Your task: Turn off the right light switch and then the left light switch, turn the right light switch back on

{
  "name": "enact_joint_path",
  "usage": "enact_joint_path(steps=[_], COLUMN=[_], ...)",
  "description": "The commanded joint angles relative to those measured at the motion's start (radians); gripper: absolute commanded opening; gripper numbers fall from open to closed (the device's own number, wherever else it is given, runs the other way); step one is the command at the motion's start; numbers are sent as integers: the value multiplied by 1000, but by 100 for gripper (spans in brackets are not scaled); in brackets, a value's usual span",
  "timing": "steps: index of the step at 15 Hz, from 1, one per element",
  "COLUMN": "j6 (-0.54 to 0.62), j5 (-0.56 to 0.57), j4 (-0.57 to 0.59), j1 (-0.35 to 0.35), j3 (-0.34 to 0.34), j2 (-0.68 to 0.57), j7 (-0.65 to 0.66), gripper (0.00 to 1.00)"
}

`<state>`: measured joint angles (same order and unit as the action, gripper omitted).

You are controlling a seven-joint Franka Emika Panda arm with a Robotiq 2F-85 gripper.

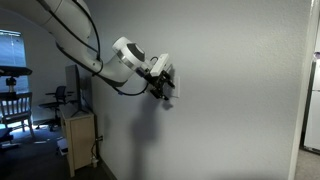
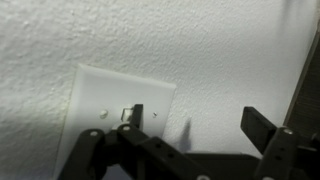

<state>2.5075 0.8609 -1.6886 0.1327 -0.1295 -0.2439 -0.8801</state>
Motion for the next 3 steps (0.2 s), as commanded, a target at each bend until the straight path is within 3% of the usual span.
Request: enact_joint_path(steps=[1, 3], j6=[1, 3], j5=[23, 24], j4=[12, 11], j1=[-2, -2], j3=[13, 13], j2=[36, 37], j7=[-8, -5], gripper=[100, 100])
